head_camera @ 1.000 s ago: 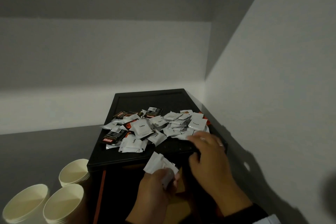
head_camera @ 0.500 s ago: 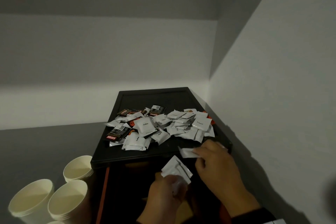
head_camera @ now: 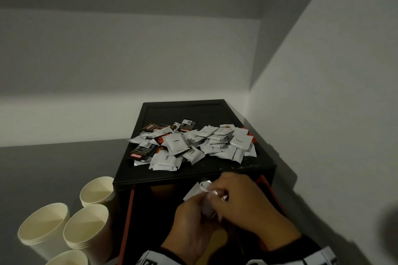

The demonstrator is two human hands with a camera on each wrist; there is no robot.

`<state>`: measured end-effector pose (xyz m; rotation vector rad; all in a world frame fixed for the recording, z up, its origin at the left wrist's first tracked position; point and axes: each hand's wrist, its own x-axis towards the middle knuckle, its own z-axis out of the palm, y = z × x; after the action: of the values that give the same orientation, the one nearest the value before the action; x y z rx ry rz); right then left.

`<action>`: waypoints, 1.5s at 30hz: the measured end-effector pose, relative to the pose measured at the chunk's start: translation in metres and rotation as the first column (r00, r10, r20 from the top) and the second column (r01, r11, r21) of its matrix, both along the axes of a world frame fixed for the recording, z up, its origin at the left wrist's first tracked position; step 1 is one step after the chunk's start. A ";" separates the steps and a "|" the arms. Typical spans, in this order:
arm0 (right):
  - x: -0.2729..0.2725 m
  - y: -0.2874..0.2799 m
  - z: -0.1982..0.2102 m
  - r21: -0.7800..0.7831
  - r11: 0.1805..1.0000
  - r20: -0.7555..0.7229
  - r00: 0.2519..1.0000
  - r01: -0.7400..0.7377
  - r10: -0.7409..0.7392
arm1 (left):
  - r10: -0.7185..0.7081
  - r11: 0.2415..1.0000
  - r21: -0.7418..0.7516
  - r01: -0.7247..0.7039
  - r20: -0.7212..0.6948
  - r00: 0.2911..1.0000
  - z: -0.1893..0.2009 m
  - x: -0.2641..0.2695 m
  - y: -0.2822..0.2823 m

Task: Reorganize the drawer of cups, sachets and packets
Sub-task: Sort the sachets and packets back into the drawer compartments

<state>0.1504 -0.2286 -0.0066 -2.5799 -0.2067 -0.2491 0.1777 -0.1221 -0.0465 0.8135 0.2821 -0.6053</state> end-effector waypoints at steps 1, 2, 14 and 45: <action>0.005 -0.004 0.004 0.060 0.996 0.040 0.997 0.061 -0.064 | 0.023 1.000 0.016 -0.023 0.001 1.000 -0.003 0.002 0.000; 0.011 -0.008 0.009 0.109 0.987 0.081 0.988 0.121 -0.130 | 0.036 0.999 0.025 -0.036 0.001 0.999 -0.006 0.004 0.000; 0.132 -0.028 0.059 -0.436 0.895 -0.279 0.931 0.096 -0.236 | 0.086 0.986 0.150 -0.079 -0.041 0.995 -0.023 0.019 -0.001; 0.073 -0.031 0.015 0.872 0.425 -0.043 0.903 0.243 -0.428 | -0.054 0.998 -0.043 0.052 -0.046 0.997 -0.005 0.009 -0.001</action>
<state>0.2230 -0.2591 0.0085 -1.5207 0.3326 -0.5799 0.1869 -0.1235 -0.0517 0.7687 0.2908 -0.6786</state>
